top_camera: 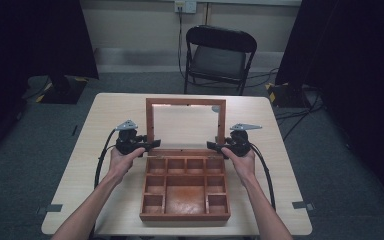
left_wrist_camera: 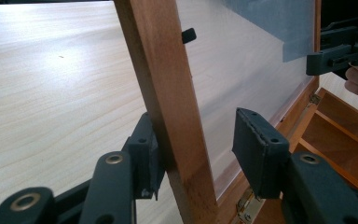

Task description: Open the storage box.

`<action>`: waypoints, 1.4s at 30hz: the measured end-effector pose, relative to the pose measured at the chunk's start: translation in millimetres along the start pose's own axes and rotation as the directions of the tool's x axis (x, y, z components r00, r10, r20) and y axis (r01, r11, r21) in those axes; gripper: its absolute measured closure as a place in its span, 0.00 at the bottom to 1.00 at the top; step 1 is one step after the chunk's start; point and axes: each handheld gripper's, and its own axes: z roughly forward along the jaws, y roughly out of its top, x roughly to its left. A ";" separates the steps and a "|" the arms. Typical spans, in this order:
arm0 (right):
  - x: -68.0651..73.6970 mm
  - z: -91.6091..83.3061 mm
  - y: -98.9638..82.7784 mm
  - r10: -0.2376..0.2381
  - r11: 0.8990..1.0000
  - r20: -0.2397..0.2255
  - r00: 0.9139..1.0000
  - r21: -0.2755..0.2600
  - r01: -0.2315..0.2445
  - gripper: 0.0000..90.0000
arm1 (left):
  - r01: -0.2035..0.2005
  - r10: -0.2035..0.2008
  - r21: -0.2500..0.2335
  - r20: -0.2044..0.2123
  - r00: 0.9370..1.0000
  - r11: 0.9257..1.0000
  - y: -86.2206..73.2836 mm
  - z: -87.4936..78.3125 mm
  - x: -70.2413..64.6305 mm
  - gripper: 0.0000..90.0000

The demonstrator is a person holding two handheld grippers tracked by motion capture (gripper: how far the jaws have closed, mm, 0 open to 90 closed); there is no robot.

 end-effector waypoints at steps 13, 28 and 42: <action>-1.7 9.3 -1.4 0.009 1.000 0.015 1.000 0.018 -0.009 0.39 | 0.001 0.000 0.030 -0.019 1.000 1.000 0.8 5.1 5.0 0.52; -11.9 20.3 -10.3 0.079 0.995 0.016 0.997 0.053 -0.079 0.26 | 0.046 -0.043 0.048 -0.050 0.998 0.998 -9.8 8.0 15.8 0.45; -13.6 20.9 -13.2 0.090 0.993 0.024 0.996 0.078 -0.091 0.21 | 0.085 -0.083 0.087 -0.023 0.996 0.993 -15.8 13.1 19.6 0.38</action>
